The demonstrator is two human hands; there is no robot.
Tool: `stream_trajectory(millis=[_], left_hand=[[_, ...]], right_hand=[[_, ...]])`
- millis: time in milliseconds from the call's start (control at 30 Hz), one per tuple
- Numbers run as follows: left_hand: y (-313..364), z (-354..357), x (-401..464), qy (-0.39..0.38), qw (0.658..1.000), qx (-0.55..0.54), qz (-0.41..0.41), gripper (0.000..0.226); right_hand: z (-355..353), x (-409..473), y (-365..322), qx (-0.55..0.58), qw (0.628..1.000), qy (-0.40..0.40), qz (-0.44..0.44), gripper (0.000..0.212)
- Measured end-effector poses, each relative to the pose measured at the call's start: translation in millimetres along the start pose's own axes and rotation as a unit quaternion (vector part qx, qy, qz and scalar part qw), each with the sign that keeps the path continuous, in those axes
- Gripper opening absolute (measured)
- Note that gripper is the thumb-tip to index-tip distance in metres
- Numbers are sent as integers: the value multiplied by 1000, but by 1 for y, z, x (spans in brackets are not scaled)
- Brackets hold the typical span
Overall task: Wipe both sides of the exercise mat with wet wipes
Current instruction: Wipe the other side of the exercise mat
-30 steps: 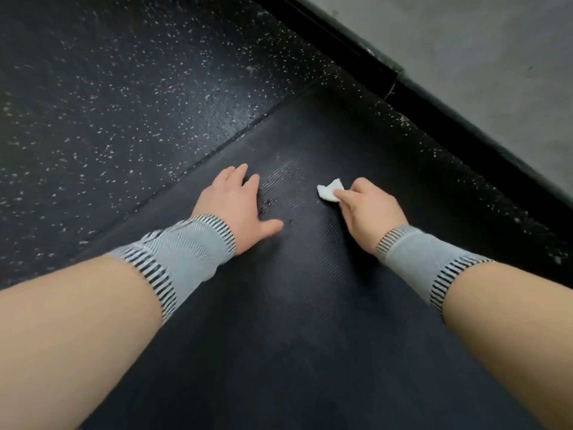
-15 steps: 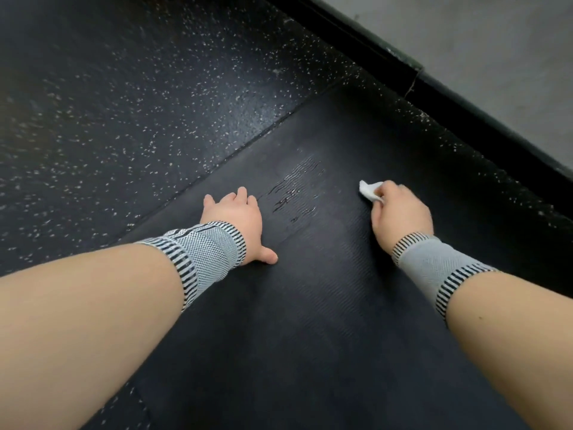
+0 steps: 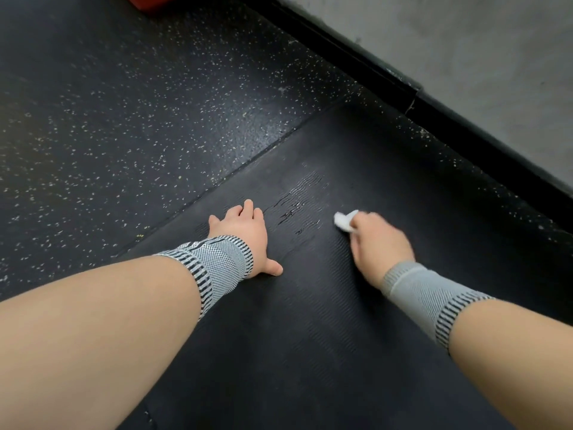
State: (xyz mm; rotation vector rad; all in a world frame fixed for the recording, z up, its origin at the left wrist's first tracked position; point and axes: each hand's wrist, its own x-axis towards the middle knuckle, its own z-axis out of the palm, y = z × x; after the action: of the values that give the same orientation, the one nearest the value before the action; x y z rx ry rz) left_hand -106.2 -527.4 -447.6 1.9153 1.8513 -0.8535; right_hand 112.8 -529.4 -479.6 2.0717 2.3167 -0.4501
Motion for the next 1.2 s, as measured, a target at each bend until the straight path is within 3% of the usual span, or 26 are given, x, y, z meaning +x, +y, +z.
stream_trajectory(millis=[67, 133, 267, 300, 400, 467, 500, 567, 667, 700, 733, 833, 900, 967, 1067, 1100, 1200], left_hand=[[0, 0, 0, -1, 1000, -2, -1, 125], [0, 0, 0, -2, 1000, -3, -1, 126], [-1, 1, 2, -4, 1000, -3, 1, 126], [-1, 1, 2, -5, 1000, -4, 1, 126], [-1, 1, 2, -6, 1000, -7, 3, 127], [-1, 1, 2, -6, 1000, -8, 2, 127], [-1, 1, 2, -6, 1000, -9, 2, 127], [-1, 1, 2, -7, 1000, -10, 4, 127], [-1, 1, 2, -2, 1000, -11, 4, 127], [-1, 2, 2, -1, 1000, -13, 4, 127], [-1, 2, 2, -1, 1000, -14, 5, 127], [-2, 4, 2, 5, 1000, -22, 9, 127], [-2, 5, 2, 11, 999, -28, 10, 128], [-3, 6, 3, 11, 999, -33, 13, 128], [-3, 7, 3, 10, 999, -32, 16, 128], [-3, 7, 4, 9, 999, -33, 17, 129], [-3, 9, 4, 13, 999, -38, 19, 129]], right_hand=[[-1, -10, -6, -28, 991, -48, -120, 22], [-7, 3, 6, -51, 989, -44, -131, 22], [-17, 32, 27, 50, 989, 46, 128, 20], [-15, 32, 22, 53, 986, 53, 150, 19], [-7, 16, -3, 7, 1000, 7, 7, 21], [-6, 8, -10, -18, 993, -42, -113, 21], [-9, 14, -7, -27, 990, -49, -132, 20], [-14, 31, 6, -45, 995, -19, -82, 20], [-19, 50, 20, 5, 991, 45, 129, 21], [-16, 49, 15, 10, 988, 52, 145, 21], [-11, 46, 8, 3, 992, 50, 116, 20], [-2, 26, -15, -27, 996, 0, -87, 22], [-9, 33, -9, -38, 988, -19, -147, 23], [-17, 52, 4, -58, 995, 6, -78, 27], [-22, 70, 13, -7, 989, 54, 138, 25], [-19, 70, 6, -5, 988, 59, 142, 24], [-4, 53, -25, -23, 999, 17, -36, 24]])
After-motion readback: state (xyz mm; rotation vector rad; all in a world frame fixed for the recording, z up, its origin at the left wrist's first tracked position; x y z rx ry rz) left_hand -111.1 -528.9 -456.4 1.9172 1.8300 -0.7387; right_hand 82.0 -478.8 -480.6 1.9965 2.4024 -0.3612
